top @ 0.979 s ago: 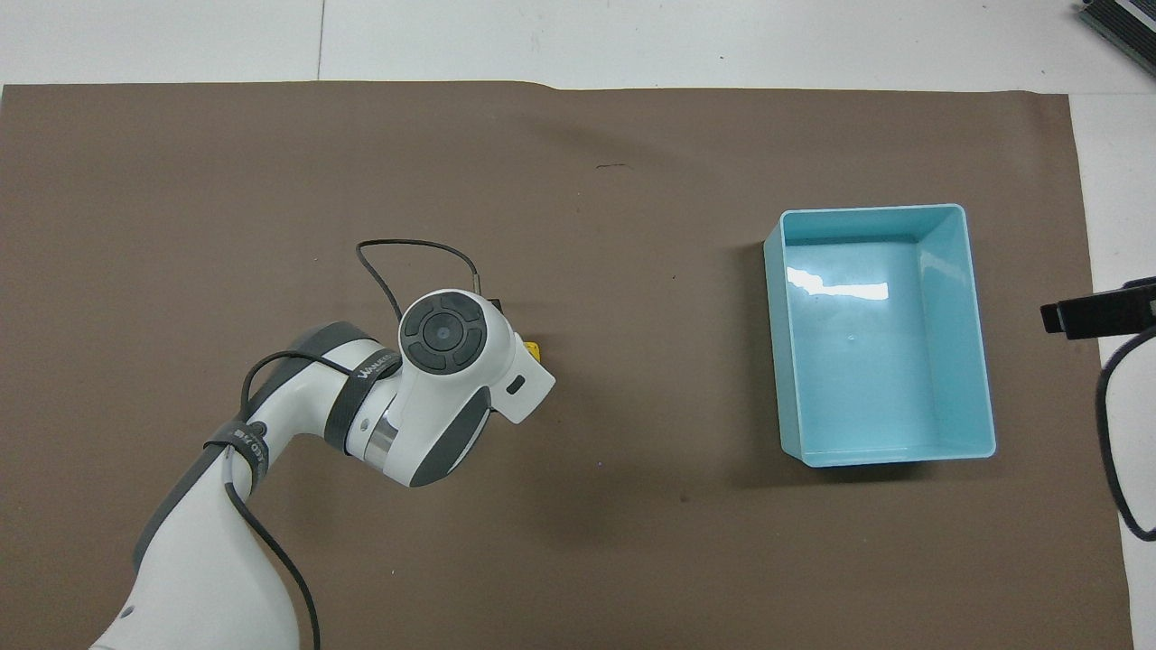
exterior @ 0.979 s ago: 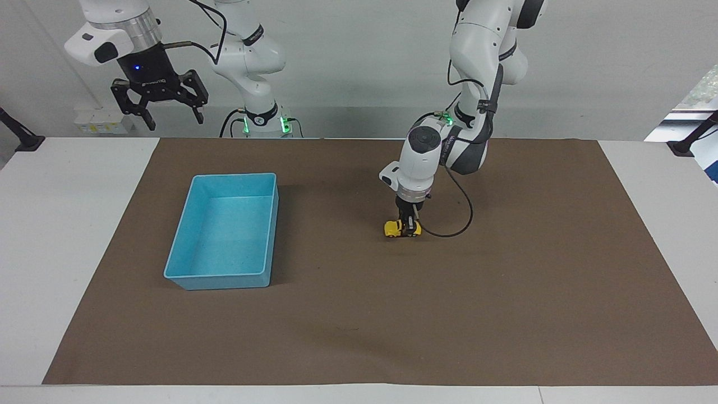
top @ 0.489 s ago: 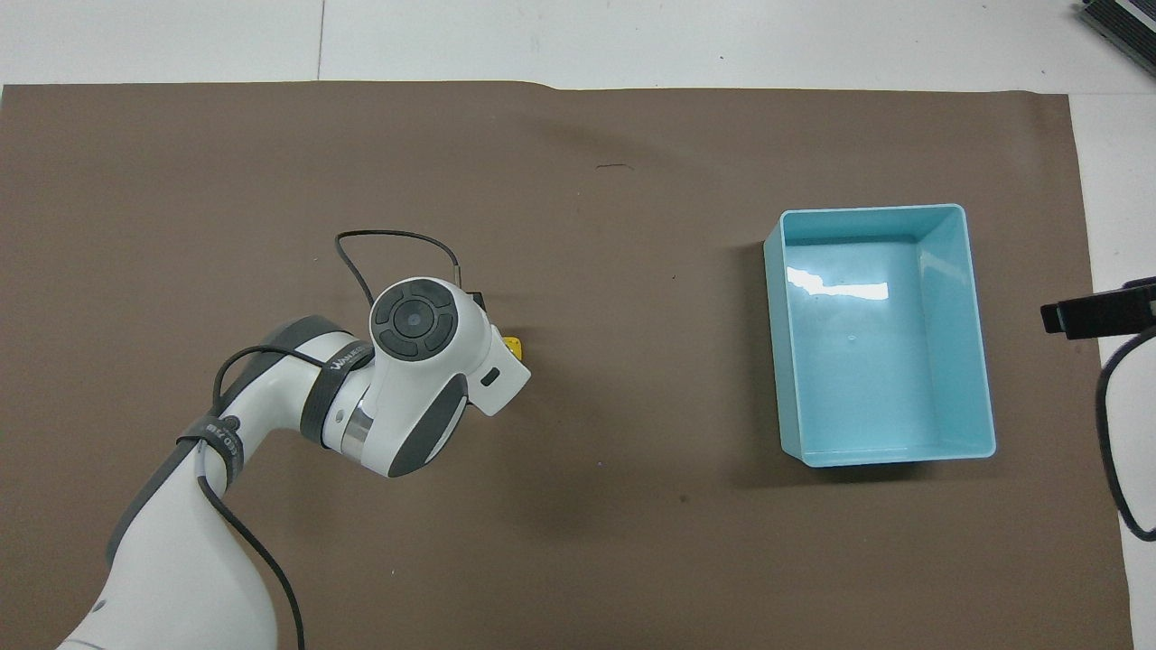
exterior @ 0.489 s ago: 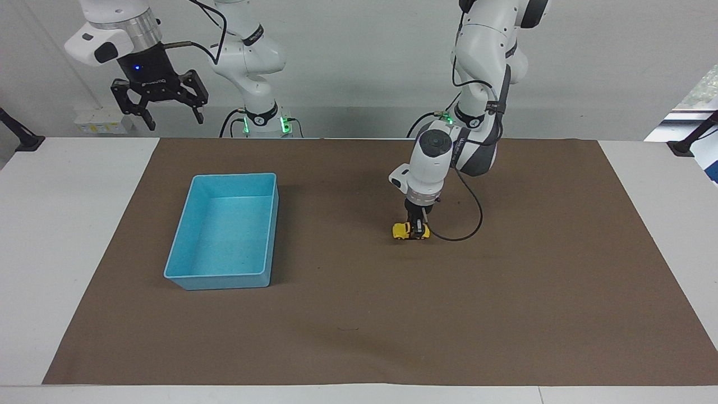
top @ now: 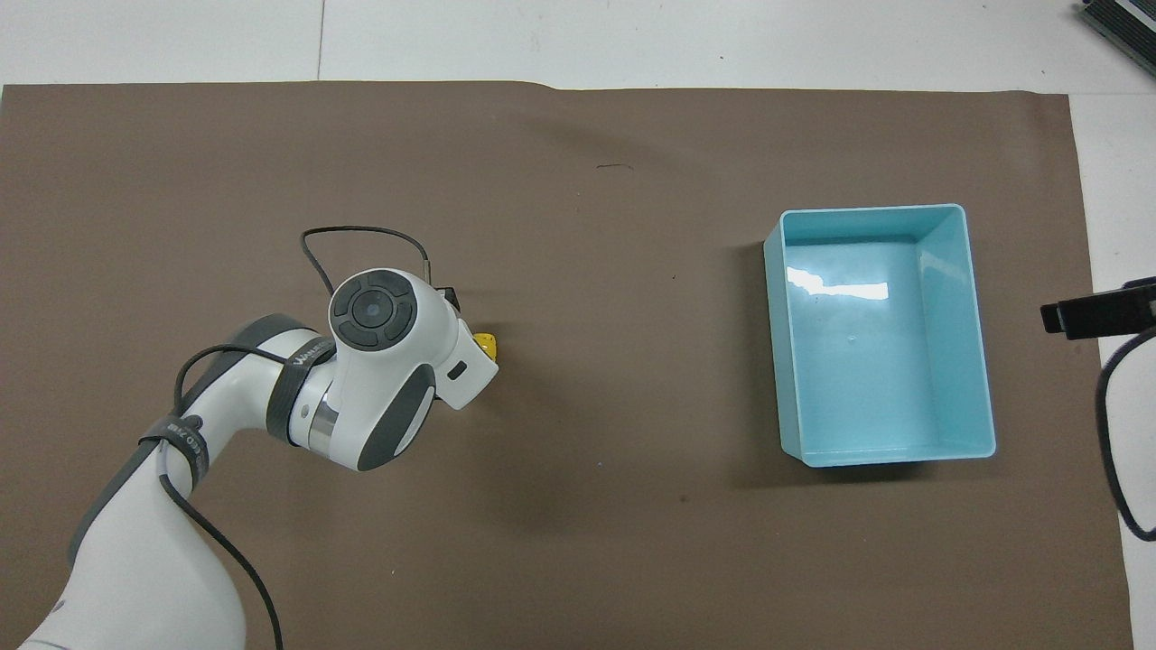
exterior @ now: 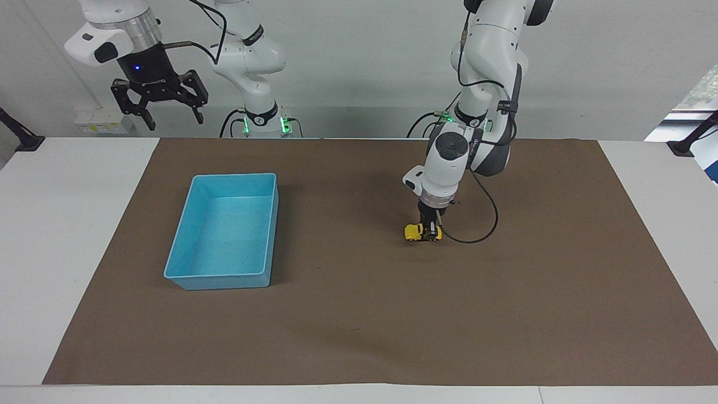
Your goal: Wind up and store yellow beetle car
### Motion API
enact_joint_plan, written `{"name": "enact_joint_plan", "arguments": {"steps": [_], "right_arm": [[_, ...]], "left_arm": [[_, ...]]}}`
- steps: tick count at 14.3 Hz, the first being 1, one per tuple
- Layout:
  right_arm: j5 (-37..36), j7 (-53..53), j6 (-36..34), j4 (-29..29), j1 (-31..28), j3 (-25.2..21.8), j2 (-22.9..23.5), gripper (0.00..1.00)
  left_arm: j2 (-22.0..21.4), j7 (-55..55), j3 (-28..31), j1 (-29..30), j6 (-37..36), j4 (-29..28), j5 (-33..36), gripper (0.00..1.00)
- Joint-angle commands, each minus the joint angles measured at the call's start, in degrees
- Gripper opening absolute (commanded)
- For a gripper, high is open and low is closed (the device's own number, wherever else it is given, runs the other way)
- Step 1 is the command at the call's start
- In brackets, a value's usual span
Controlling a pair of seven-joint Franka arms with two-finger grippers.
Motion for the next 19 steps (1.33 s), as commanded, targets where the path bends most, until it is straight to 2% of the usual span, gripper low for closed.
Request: {"name": "enact_joint_plan", "arguments": {"steps": [1,13,14,15,16,17,19], "right_arm": [[0.5,0.6,-0.3,0.5,0.1,-0.3,0.1,1.0],[0.7,0.7,-0.4,-0.4,0.3,0.0,-0.4,1.0],[0.7,0.6,-0.4,-0.4,0.3,0.0,-0.4,1.0],[0.7,0.5,-0.3,-0.4,0.3,-0.1,-0.4,1.0],[0.7,0.4,-0.3,-0.5,0.1,-0.1,-0.4,1.0],[0.7,0.3,-0.3,-0.6,0.1,-0.1,-0.4,1.0],[0.7,0.3,-0.4,-0.7,0.1,0.0,-0.5,1.0]], "left_arm": [[0.3,1.9,0.0,2.0,1.4,-1.7,1.3,0.0],[0.3,6.9,0.0,5.8,0.6,-2.1,1.3,0.0],[0.2,6.6,0.0,5.8,0.5,-2.1,1.3,0.07],[0.1,6.8,-0.1,5.3,0.5,-2.0,1.3,0.6],[-0.3,5.7,-0.1,4.1,0.3,-1.8,1.3,0.63],[-0.9,4.9,0.1,3.0,-0.8,-1.6,1.3,0.76],[-4.3,1.3,0.2,3.2,-5.2,-0.8,1.3,0.86]]}}
